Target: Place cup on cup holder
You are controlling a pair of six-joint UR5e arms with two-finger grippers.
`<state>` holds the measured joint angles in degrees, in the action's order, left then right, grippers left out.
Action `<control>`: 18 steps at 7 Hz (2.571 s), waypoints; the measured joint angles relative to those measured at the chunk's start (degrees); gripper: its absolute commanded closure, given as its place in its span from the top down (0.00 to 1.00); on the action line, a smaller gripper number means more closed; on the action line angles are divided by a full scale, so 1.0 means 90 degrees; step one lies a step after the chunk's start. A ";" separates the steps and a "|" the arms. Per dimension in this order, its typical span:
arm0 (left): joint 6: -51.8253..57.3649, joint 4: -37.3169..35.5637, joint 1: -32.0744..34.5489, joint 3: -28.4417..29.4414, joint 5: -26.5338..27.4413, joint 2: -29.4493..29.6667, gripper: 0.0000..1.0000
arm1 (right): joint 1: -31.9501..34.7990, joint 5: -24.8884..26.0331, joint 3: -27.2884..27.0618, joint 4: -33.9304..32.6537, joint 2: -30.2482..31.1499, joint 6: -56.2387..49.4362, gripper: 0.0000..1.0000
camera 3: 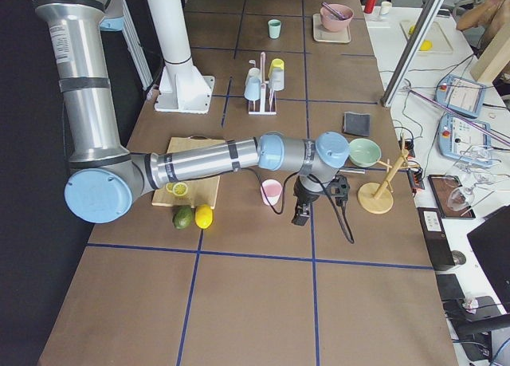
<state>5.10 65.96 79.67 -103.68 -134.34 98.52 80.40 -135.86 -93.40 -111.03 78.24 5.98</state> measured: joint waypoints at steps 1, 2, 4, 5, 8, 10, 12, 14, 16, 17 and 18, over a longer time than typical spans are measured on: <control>-0.0011 -0.0657 -0.0219 -0.0063 0.0058 0.0508 1.00 | -0.0192 -0.0041 0.0421 -0.0389 -0.0561 0.0004 1.00; -0.0039 -0.1232 -0.0533 -0.0048 0.0235 0.1033 1.00 | -0.0286 -0.0201 0.0982 -0.0615 -0.1025 -0.0056 1.00; -0.0065 -0.1717 -0.1119 0.0117 0.0486 0.1593 1.00 | -0.0421 -0.0614 0.2107 -0.0745 -0.1552 -0.0428 1.00; -0.0063 -0.1747 -0.1383 0.0397 0.0487 0.1759 1.00 | -0.0499 -0.0681 0.2492 -0.0757 -0.1719 -0.0659 1.00; -0.0021 -0.1711 -0.1821 0.1773 0.0464 0.2408 1.00 | -0.0917 -0.0730 0.2899 -0.0891 -0.1792 -0.0950 1.00; 0.0013 -0.1709 -0.2029 0.2253 0.0456 0.2540 1.00 | -0.1106 -0.0852 0.3155 -0.1161 -0.1836 -0.1393 1.00; 0.0025 -0.1713 -0.2233 0.2603 0.0455 0.2556 1.00 | -0.1171 -0.0960 0.3324 -0.1587 -0.1926 -0.1922 1.00; 0.0029 -0.1709 -0.2373 0.2828 0.0452 0.2559 1.00 | -0.1330 -0.1056 0.3366 -0.1870 -0.1971 -0.2028 1.00; 0.0029 -0.1696 -0.2516 0.2893 0.0398 0.2541 1.00 | -0.1562 -0.1072 0.3371 -0.2161 -0.1976 -0.2040 1.00; 0.0027 -0.1695 -0.2578 0.2938 0.0293 0.2528 1.00 | -0.1657 -0.1071 0.3370 -0.2252 -0.1969 -0.2041 1.00; 0.0023 -0.1699 -0.2643 0.3019 0.0192 0.2518 1.00 | -0.1742 -0.1072 0.3368 -0.2309 -0.1951 -0.2041 1.00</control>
<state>5.31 50.67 55.89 -76.51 -132.61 121.18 64.72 -145.51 -63.09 -131.81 60.68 -12.39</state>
